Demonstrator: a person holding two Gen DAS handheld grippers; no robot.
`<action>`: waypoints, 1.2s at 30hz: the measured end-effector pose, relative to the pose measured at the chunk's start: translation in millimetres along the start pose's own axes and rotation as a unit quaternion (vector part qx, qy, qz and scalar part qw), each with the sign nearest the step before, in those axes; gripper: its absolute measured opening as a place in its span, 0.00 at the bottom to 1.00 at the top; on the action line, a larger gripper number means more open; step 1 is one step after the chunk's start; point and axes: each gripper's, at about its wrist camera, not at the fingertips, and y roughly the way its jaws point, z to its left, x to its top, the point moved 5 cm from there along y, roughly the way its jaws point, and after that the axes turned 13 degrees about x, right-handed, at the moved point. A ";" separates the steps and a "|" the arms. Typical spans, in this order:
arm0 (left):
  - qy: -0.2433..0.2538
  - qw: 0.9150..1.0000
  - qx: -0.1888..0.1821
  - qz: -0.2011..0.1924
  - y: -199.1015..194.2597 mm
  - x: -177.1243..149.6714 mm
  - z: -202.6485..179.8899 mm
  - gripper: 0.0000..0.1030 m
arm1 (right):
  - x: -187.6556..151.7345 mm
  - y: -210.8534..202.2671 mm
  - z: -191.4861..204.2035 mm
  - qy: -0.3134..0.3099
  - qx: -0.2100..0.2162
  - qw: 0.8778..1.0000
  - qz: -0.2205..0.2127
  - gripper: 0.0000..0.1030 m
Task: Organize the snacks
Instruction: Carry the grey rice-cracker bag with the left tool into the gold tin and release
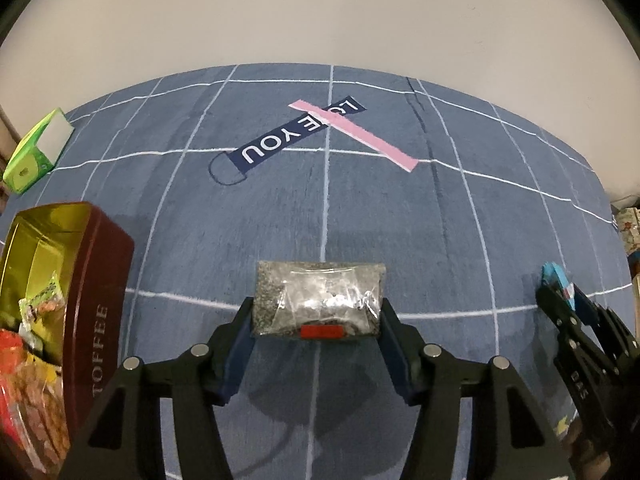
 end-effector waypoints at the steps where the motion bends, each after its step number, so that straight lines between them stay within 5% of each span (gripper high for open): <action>1: 0.000 1.000 0.000 -0.001 -3.8 -1.3 0.6 0.57 | -0.1 0.0 -0.1 0.000 0.000 1.000 0.000 0.34; 14: -0.013 1.000 -0.001 -0.006 -40.9 -13.2 18.3 0.57 | -0.1 0.7 0.6 -0.006 -0.006 1.000 0.002 0.34; 36: -0.018 0.998 0.049 -0.037 -100.4 -13.9 117.8 0.57 | 0.5 0.5 1.1 -0.012 -0.012 1.000 0.004 0.33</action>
